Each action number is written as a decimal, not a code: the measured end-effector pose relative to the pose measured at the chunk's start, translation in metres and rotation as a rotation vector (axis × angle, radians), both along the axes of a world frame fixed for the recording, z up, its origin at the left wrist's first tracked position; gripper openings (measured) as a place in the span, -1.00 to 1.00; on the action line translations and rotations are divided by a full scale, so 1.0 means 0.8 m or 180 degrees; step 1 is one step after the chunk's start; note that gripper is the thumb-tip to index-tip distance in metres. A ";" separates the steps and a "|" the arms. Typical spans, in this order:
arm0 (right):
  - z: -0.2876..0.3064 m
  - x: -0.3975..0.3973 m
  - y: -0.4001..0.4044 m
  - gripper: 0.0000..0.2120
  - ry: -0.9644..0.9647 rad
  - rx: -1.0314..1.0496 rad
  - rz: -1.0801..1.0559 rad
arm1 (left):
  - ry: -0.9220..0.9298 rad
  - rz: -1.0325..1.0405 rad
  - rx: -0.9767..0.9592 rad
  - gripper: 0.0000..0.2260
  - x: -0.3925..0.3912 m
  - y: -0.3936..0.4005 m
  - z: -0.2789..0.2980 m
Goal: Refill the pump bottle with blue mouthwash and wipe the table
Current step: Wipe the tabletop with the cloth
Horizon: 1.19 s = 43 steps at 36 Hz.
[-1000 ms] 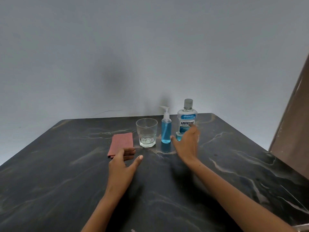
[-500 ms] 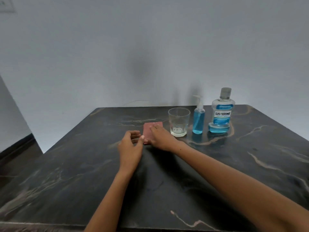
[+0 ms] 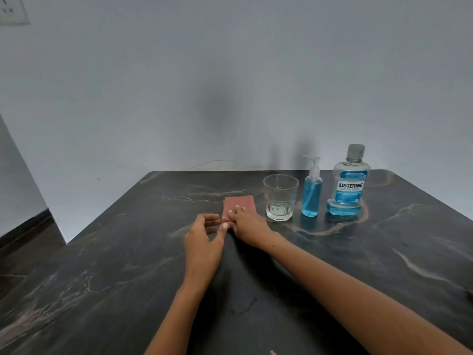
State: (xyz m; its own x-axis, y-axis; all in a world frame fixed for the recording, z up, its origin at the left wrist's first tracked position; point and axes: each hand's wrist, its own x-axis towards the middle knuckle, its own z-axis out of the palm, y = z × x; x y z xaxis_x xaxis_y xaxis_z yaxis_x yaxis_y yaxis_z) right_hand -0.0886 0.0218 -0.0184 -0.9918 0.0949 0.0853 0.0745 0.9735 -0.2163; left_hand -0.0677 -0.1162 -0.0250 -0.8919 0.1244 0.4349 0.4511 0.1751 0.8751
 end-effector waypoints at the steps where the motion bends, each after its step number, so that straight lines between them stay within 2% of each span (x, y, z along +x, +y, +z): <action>1: -0.001 0.000 0.000 -0.62 0.0054 -0.0036 -0.0029 | -0.0002 -0.0002 -0.0030 -0.84 0.001 0.001 0.000; 3: -0.001 -0.002 -0.001 -0.67 0.0194 -0.0289 -0.0155 | 0.0000 0.0005 -0.0071 -0.84 0.001 0.001 -0.002; 5: 0.004 -0.001 -0.001 -0.69 0.0369 -0.0834 -0.0401 | 0.0005 0.0029 -0.0093 -0.84 0.002 -0.001 -0.001; 11: 0.033 0.031 0.002 -0.71 0.1015 -0.3162 -0.0628 | -0.0047 -0.0003 -0.0136 -0.85 0.007 -0.004 0.003; 14: 0.048 0.059 0.011 -0.69 0.0844 -0.4211 -0.0819 | -0.0146 -0.0066 -0.0125 -0.86 0.015 -0.004 0.006; 17: 0.060 0.102 0.033 -0.72 0.0669 -0.5222 -0.0736 | -0.0202 -0.0195 -0.0299 -0.88 0.030 -0.006 0.009; 20: 0.070 0.157 0.065 -0.77 0.0673 -0.5614 -0.0799 | -0.0026 -0.0390 -0.0677 -0.92 0.053 -0.013 0.009; 23: 0.082 0.215 0.093 -0.82 0.1028 -0.5182 -0.0882 | 0.0295 -0.0565 -0.1107 -0.92 0.077 -0.028 0.004; 25: 0.091 0.253 0.106 -0.76 0.1348 -0.4409 -0.0894 | 0.0505 -0.0657 -0.1323 -0.89 0.090 -0.040 0.002; 27: 0.099 0.284 0.111 -0.74 0.1594 -0.2981 -0.0887 | 0.0699 -0.0726 -0.1512 -0.86 0.100 -0.048 0.001; 29: 0.099 0.306 0.110 -0.77 0.1564 -0.1388 -0.0810 | 0.0831 -0.0727 -0.1707 -0.83 0.107 -0.053 0.000; 30: 0.093 0.313 0.107 -0.78 0.1370 -0.0893 -0.0786 | 0.0857 -0.0730 -0.1787 -0.83 0.110 -0.054 -0.001; 32: 0.070 0.320 0.099 -0.79 0.0779 -0.0312 -0.0750 | 0.0862 -0.0777 -0.1889 -0.82 0.113 -0.054 -0.003; 35: 0.029 0.325 0.084 -0.66 -0.0071 -0.0158 -0.0708 | 0.0896 -0.0835 -0.1982 -0.81 0.115 -0.052 -0.006; 40: -0.003 0.311 0.076 -0.32 -0.0432 -0.0222 -0.0998 | 0.0865 -0.0819 -0.1937 -0.82 0.112 -0.054 -0.005; 43: -0.004 0.282 0.081 -0.28 -0.0498 -0.0082 -0.1153 | 0.0850 -0.0729 -0.1783 -0.82 0.112 -0.057 -0.005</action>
